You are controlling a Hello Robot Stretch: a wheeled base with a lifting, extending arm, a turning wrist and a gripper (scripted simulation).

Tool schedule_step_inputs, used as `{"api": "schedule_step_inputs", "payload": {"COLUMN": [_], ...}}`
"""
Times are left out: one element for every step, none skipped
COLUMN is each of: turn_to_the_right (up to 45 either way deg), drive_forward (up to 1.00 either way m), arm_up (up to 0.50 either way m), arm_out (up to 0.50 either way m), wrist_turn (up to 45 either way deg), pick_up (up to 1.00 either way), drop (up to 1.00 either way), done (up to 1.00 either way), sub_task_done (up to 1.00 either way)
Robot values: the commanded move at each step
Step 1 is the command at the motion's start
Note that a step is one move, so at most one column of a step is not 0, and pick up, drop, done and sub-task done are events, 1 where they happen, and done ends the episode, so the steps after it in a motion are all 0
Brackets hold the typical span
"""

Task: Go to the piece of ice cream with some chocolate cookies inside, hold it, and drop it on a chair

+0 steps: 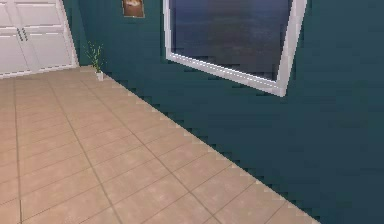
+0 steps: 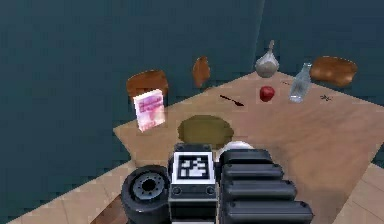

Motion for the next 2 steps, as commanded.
{"api": "schedule_step_inputs", "payload": {"turn_to_the_right": [-3.0, 0.0], "drive_forward": [0.0, 0.0], "arm_up": [0.0, 0.0], "arm_out": [0.0, 0.18], "wrist_turn": [0.0, 0.0], "pick_up": [0.0, 0.0], "drop": [0.0, 0.0], "done": [0.0, 0.0], "sub_task_done": [0.0, 0.0]}}
